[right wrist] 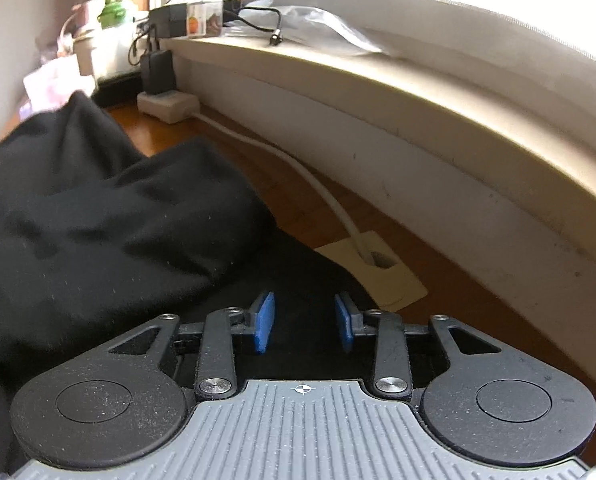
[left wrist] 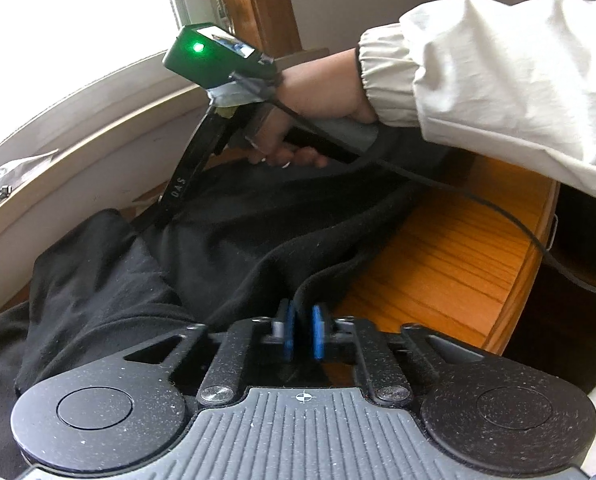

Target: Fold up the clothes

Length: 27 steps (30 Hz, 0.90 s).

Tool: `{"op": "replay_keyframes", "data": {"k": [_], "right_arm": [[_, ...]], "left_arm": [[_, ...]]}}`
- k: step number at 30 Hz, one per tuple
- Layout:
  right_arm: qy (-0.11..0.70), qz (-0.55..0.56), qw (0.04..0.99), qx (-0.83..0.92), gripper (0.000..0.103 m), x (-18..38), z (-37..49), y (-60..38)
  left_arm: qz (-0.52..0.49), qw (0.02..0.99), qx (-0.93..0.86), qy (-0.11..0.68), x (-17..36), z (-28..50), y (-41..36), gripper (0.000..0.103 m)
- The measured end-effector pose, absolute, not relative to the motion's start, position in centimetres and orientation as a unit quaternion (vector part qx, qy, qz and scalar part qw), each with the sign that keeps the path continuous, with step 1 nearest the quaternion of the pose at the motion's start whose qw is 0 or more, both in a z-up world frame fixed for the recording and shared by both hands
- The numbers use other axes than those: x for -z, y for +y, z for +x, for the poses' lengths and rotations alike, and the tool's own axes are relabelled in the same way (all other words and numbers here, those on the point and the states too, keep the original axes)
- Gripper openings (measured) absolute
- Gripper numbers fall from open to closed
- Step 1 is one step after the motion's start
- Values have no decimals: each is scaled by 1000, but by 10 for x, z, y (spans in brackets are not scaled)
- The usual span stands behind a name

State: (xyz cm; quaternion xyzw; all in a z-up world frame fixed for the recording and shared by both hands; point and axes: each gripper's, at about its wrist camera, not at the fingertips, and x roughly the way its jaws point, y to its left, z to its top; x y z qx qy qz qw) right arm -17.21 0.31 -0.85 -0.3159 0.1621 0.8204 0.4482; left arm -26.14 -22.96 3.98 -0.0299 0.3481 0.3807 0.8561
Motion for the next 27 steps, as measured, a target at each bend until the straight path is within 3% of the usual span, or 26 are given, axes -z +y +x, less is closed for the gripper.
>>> {"op": "replay_keyframes", "data": {"k": [1, 10, 17, 19, 21, 22, 24, 27], "right_arm": [[158, -319, 447, -821, 5, 8, -173, 3], [66, -354, 492, -793, 3, 3, -199, 2], [86, -358, 501, -783, 4, 7, -201, 12], [81, -345, 503, -788, 8, 5, -194, 1], [92, -337, 500, -792, 12, -1, -182, -10], [96, -337, 502, -791, 14, -4, -174, -17], [104, -336, 505, -788, 31, -8, -158, -30], [117, -341, 511, -780, 39, -5, -127, -45]], "left_arm": [[-29, 858, -381, 345, -40, -262, -231, 3], [-47, 870, -372, 321, -50, -270, -255, 2], [-61, 867, -381, 315, -48, -270, -262, 3], [-61, 867, -388, 307, -51, -270, -263, 4], [-52, 866, -396, 302, -54, -268, -263, 12], [-46, 866, -397, 300, -55, -267, -263, 21], [-33, 867, -398, 298, -56, -260, -261, 36], [-11, 866, -392, 310, -53, -244, -259, 38]]}}
